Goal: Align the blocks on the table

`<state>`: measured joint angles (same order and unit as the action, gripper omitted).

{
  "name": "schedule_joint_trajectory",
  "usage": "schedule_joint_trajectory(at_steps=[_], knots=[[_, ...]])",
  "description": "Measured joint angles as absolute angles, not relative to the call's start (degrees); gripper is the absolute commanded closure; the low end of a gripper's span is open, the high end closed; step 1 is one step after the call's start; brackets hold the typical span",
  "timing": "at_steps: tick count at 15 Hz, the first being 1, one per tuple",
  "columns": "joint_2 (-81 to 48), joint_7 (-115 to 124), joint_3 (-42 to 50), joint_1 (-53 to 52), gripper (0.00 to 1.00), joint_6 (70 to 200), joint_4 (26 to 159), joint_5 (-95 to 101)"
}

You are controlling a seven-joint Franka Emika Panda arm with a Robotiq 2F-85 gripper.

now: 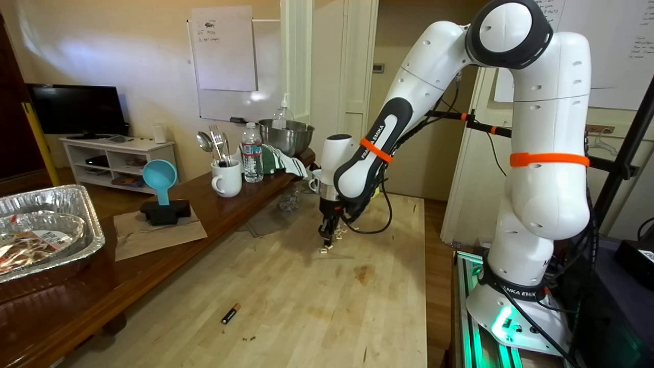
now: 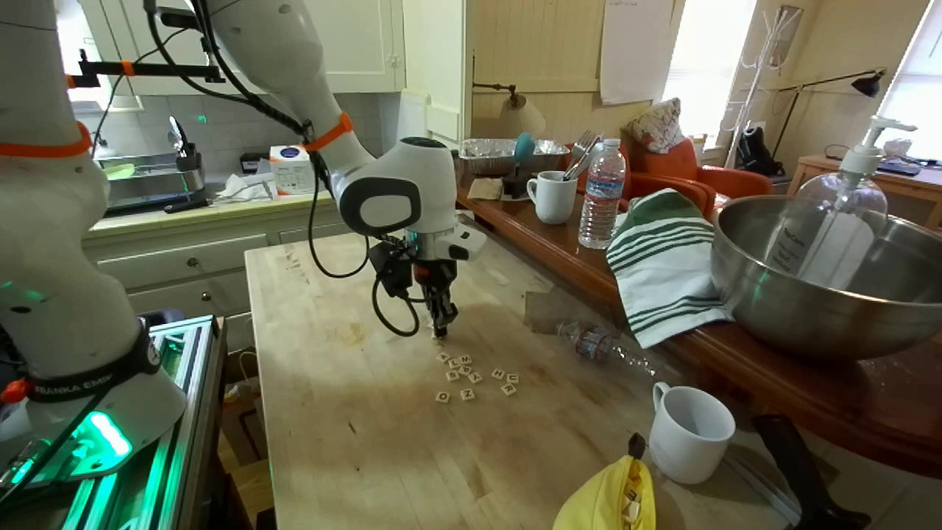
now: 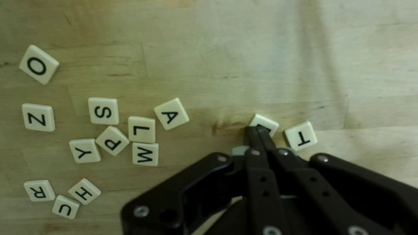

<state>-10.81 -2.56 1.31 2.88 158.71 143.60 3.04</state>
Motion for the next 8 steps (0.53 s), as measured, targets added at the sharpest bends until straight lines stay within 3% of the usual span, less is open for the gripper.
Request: schedule_joint_trajectory(at_steps=[8], knots=[[-11.16,6.71,2.12,1.92,1.00,158.69,143.08,2.61]])
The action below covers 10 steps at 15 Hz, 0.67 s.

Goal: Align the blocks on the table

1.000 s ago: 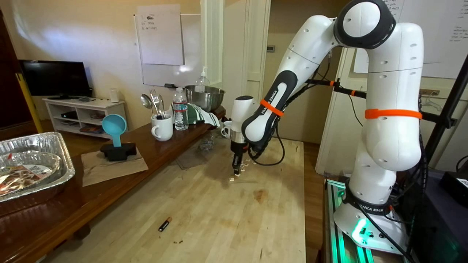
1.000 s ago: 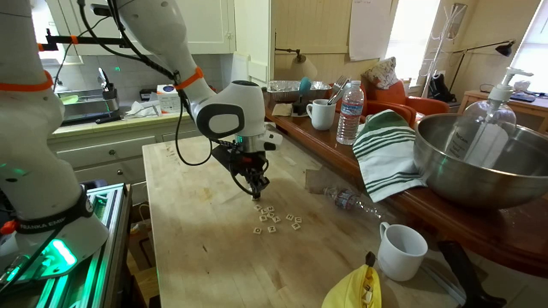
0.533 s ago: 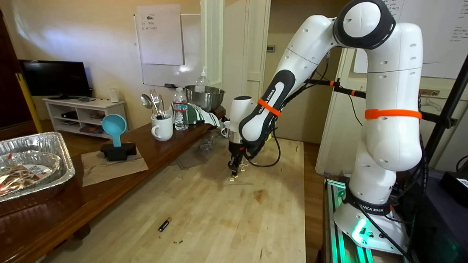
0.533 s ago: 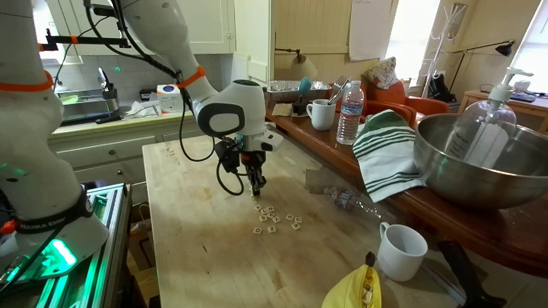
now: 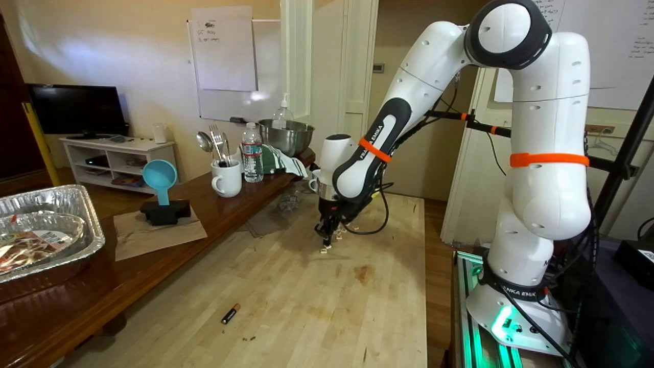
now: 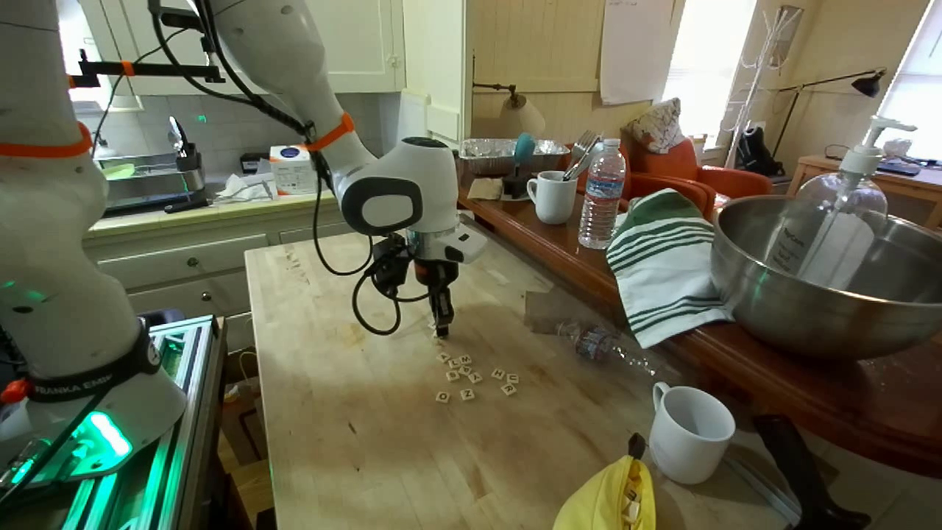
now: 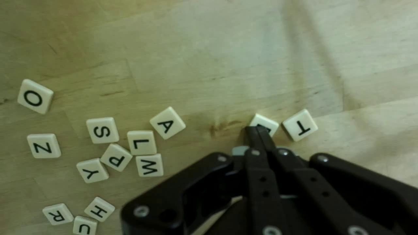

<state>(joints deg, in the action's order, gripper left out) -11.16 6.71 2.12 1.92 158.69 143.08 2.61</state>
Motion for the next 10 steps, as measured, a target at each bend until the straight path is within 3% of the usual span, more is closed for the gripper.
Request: schedule_joint_trajectory(at_steps=[10], knots=[[-11.85,9.00,1.56,1.90,1.00,157.95,141.90,-2.70]])
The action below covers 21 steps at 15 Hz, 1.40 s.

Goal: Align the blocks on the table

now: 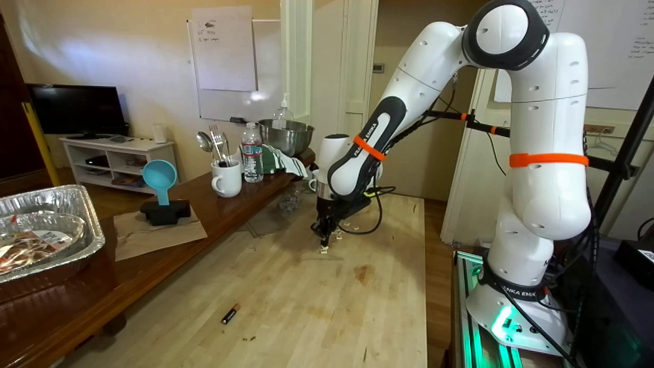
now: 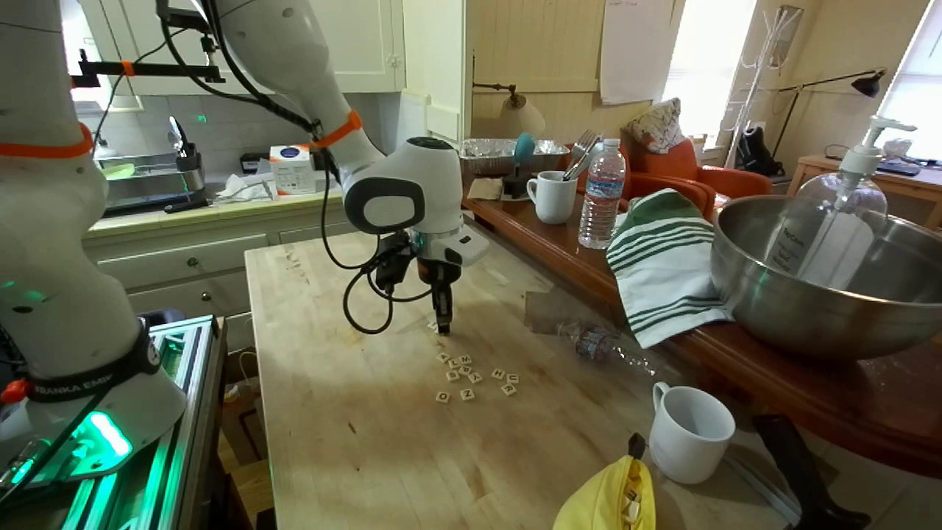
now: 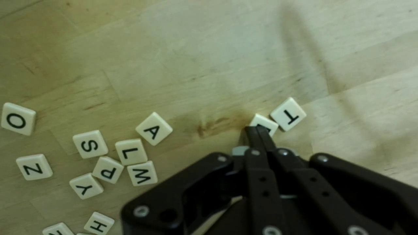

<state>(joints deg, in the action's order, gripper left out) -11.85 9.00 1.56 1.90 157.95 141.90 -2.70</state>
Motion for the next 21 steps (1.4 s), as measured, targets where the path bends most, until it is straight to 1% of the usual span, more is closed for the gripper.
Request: schedule_joint_trajectory(at_steps=[21], knots=[[-12.17,10.61,0.79,1.90,1.00,157.15,141.22,-8.13]])
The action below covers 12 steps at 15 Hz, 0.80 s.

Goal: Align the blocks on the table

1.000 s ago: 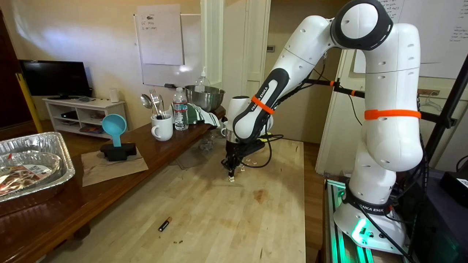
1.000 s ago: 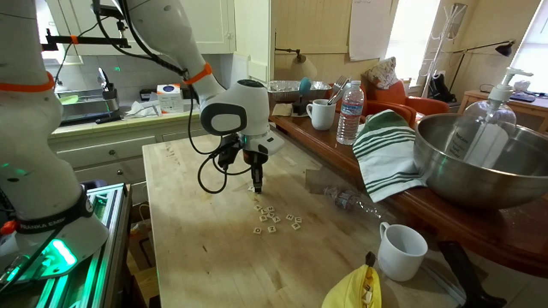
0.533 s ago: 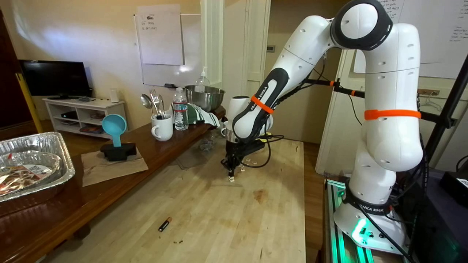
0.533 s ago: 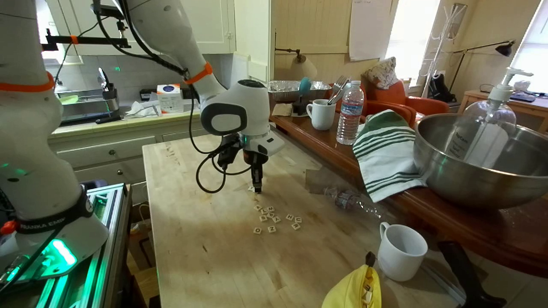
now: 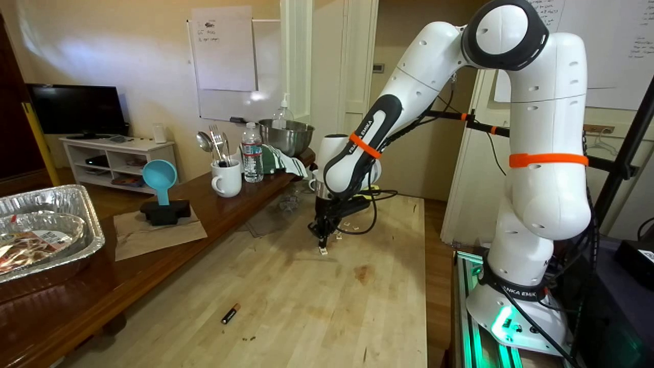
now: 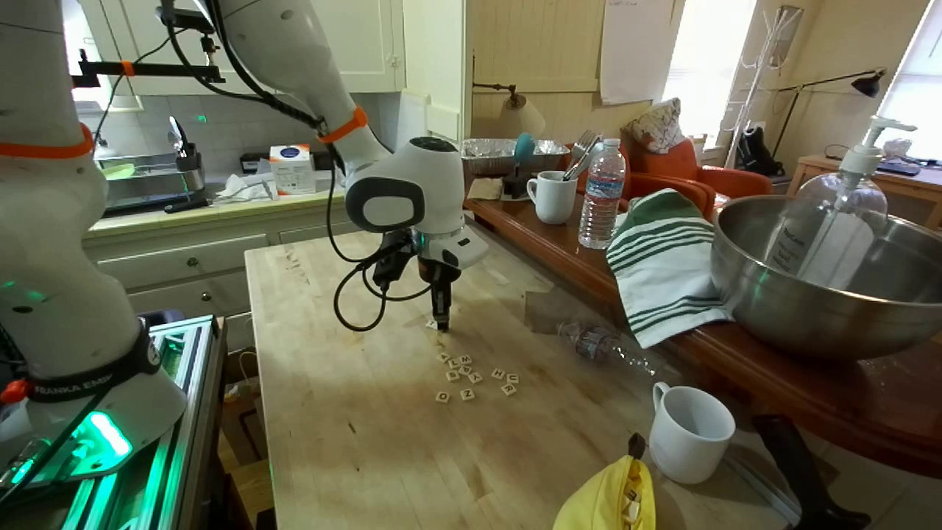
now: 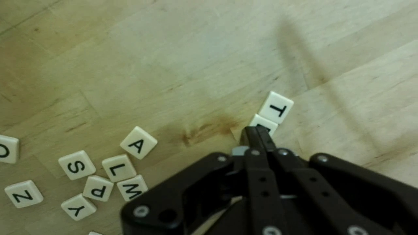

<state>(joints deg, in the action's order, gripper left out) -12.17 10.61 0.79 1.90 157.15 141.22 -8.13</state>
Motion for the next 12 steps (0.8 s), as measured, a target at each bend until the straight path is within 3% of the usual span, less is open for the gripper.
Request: schedule_joint_trajectory(at_steps=[12], knots=[[-12.15,10.61,0.47,1.90,1.00,157.04,141.23,-10.45]])
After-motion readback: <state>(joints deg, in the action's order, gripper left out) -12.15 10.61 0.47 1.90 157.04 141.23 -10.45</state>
